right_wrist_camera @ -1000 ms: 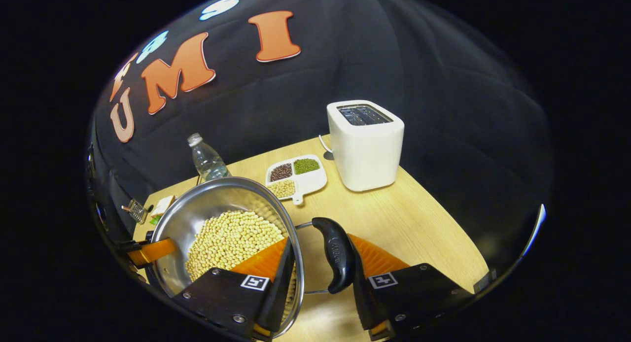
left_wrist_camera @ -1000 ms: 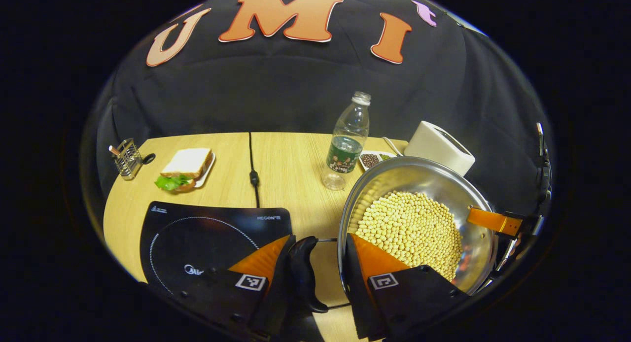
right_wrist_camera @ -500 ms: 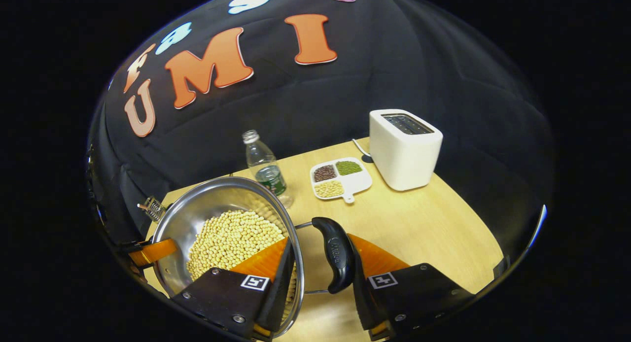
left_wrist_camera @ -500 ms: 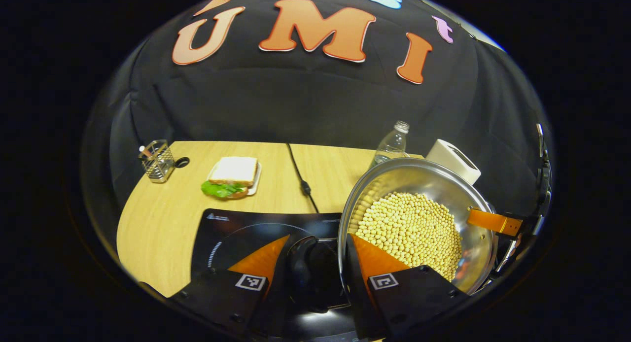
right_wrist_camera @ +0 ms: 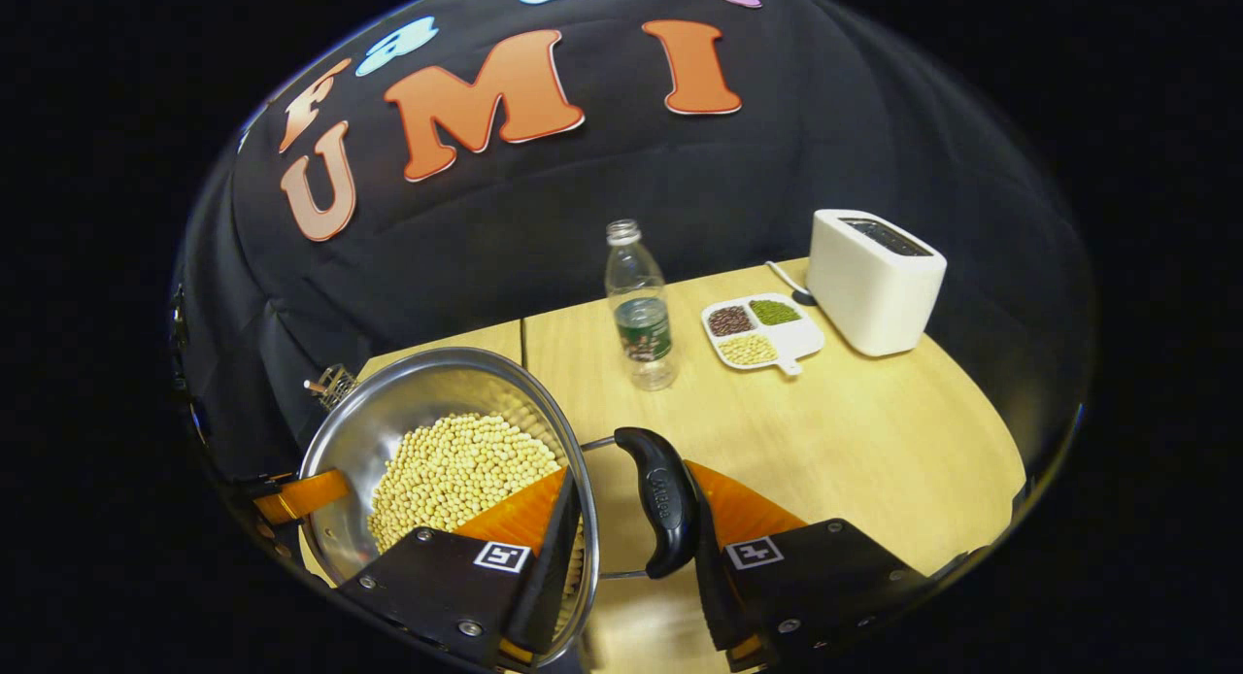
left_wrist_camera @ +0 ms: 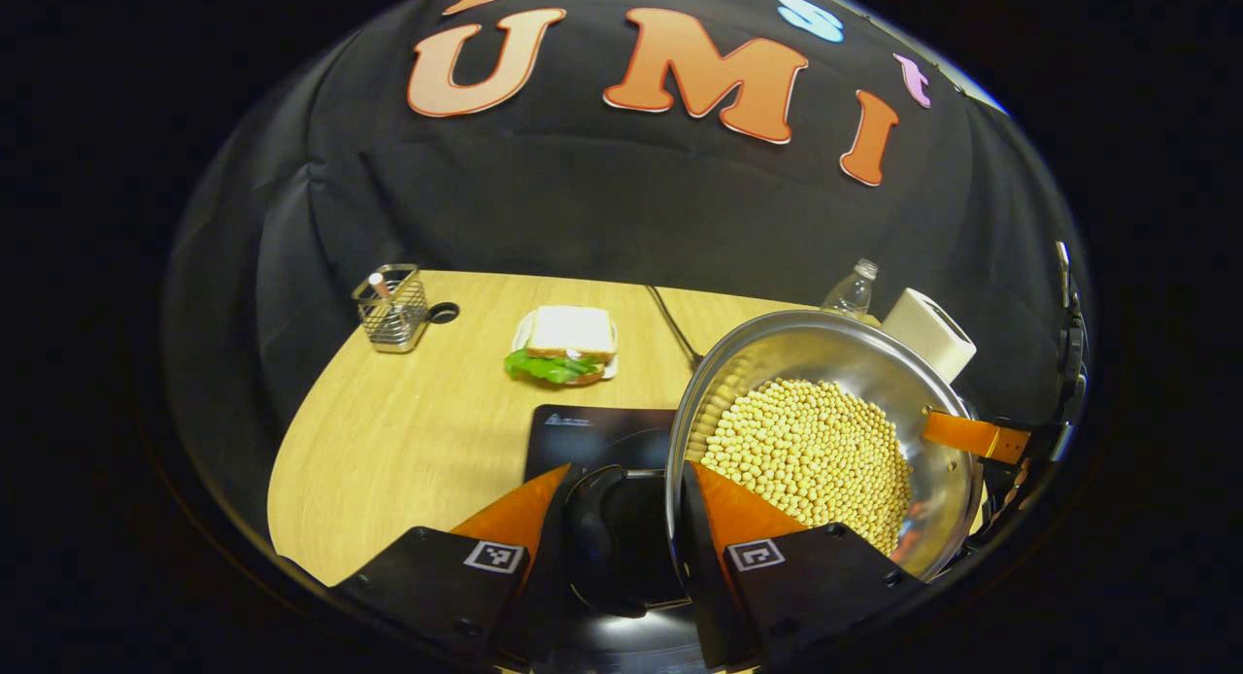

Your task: First push the handle of the pot to place it horizontally, then grasp the pot with both hands and set it on the induction cooktop.

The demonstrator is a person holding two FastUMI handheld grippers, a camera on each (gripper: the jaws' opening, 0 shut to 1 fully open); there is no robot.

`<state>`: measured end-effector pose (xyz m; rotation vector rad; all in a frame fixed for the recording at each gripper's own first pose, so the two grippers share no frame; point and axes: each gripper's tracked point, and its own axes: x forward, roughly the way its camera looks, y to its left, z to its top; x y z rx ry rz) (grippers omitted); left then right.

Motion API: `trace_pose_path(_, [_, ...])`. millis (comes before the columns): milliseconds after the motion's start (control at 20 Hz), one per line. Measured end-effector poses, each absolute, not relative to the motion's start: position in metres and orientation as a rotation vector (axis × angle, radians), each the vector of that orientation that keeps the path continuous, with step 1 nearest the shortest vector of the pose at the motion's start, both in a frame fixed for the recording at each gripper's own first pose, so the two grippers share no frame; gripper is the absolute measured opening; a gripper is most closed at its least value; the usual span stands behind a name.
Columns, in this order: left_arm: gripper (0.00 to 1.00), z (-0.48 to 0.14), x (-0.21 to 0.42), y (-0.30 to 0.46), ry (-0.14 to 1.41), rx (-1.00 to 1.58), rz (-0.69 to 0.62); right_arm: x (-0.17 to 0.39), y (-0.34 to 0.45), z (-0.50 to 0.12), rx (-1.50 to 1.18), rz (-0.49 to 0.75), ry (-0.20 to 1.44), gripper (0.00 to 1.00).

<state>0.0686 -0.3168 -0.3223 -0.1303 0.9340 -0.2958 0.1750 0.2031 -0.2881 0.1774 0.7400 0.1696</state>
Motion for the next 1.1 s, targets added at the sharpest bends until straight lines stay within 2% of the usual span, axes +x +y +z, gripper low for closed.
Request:
trace_pose_path(50, [0.59, -0.316, 0.067, -0.317, 0.937, -0.130, -0.286, 0.172, 0.212, -0.289, 0.175, 0.179, 0.745, 0.54])
trace_pose_path(100, [0.65, -0.312, 0.065, -0.319, 0.942, -0.128, -0.278, 0.169, 0.220, -0.290, 0.172, 0.187, 0.750, 0.59])
trace_pose_path(150, [0.62, -0.308, 0.066, -0.319, 0.945, -0.126, -0.273, 0.167, 0.230, -0.292, 0.170, 0.195, 0.757, 0.54])
trace_pose_path(200, [0.59, -0.314, 0.067, -0.320, 0.948, -0.126, -0.266, 0.167, 0.237, -0.295, 0.170, 0.200, 0.761, 0.59])
trace_pose_path(250, [0.59, -0.315, 0.067, -0.321, 0.950, -0.125, -0.261, 0.166, 0.244, -0.298, 0.167, 0.205, 0.765, 0.59])
trace_pose_path(300, [0.59, -0.320, 0.065, -0.324, 0.954, -0.125, -0.256, 0.166, 0.249, -0.300, 0.164, 0.208, 0.770, 0.54])
trace_pose_path(350, [0.59, -0.322, 0.065, -0.326, 0.960, -0.126, -0.252, 0.164, 0.254, -0.303, 0.159, 0.212, 0.774, 0.54])
trace_pose_path(400, [0.59, -0.325, 0.062, -0.327, 0.968, -0.128, -0.249, 0.163, 0.257, -0.307, 0.154, 0.213, 0.779, 0.59])
trace_pose_path(450, [0.59, -0.326, 0.061, -0.328, 0.980, -0.129, -0.247, 0.163, 0.260, -0.310, 0.150, 0.214, 0.786, 0.54])
trace_pose_path(500, [0.59, -0.325, 0.062, -0.327, 0.989, -0.131, -0.246, 0.162, 0.261, -0.312, 0.148, 0.214, 0.793, 0.54])
trace_pose_path(550, [0.60, -0.326, 0.062, -0.326, 0.996, -0.132, -0.247, 0.162, 0.263, -0.314, 0.148, 0.215, 0.800, 0.59])
trace_pose_path(650, [0.62, -0.327, 0.063, -0.327, 1.002, -0.134, -0.253, 0.160, 0.266, -0.320, 0.157, 0.218, 0.813, 0.59])
trace_pose_path(700, [0.62, -0.327, 0.063, -0.326, 1.006, -0.135, -0.252, 0.159, 0.267, -0.321, 0.156, 0.219, 0.817, 0.54])
trace_pose_path(750, [0.62, -0.326, 0.064, -0.326, 1.011, -0.133, -0.251, 0.158, 0.267, -0.324, 0.150, 0.219, 0.820, 0.59])
trace_pose_path(950, [0.60, -0.328, 0.065, -0.327, 1.027, -0.136, -0.253, 0.156, 0.267, -0.330, 0.139, 0.213, 0.826, 0.59])
trace_pose_path(1050, [0.65, -0.330, 0.065, -0.328, 1.035, -0.136, -0.255, 0.154, 0.264, -0.334, 0.134, 0.211, 0.832, 0.59])
trace_pose_path(1100, [0.60, -0.327, 0.064, -0.327, 1.038, -0.136, -0.254, 0.154, 0.263, -0.335, 0.132, 0.207, 0.835, 0.59])
